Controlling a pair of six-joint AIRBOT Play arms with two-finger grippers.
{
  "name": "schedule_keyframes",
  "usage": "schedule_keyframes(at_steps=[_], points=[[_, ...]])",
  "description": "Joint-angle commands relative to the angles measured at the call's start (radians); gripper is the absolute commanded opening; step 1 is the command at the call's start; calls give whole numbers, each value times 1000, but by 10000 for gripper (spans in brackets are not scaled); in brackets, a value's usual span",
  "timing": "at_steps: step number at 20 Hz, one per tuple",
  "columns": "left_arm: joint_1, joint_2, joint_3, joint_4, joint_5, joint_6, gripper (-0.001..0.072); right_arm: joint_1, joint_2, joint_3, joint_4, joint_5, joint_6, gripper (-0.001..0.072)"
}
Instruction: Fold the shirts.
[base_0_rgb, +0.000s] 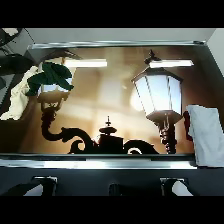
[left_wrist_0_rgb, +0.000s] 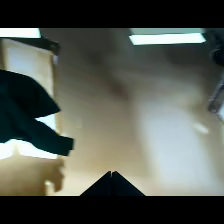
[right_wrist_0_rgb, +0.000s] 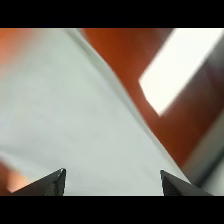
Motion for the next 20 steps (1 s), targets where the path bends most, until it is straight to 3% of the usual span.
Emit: schedule_keyframes(at_steps=[1,2,3,4,5,7,10,20], points=[[-146,-92,91,517,-68,-140,30,335,91,88,180,-373,72,678],[-163,-114,80,510,-103,-159,71,443,85,88,204,-356,137,678],[-175,-134,51,491,-170,-217,268,552,65,85,206,-284,186,678],[-176,-148,0,462,-256,-284,543,644,33,75,196,-200,217,678],[-175,-149,-74,418,-321,-299,641,710,-7,58,196,-116,237,679],[-175,-101,-294,323,-316,-297,641,806,-100,12,200,53,253,680],[-179,41,-545,247,-165,-307,640,885,-204,-27,185,164,253,689],[-179,68,-569,249,-156,-307,641,904,-227,-27,188,159,247,685]])
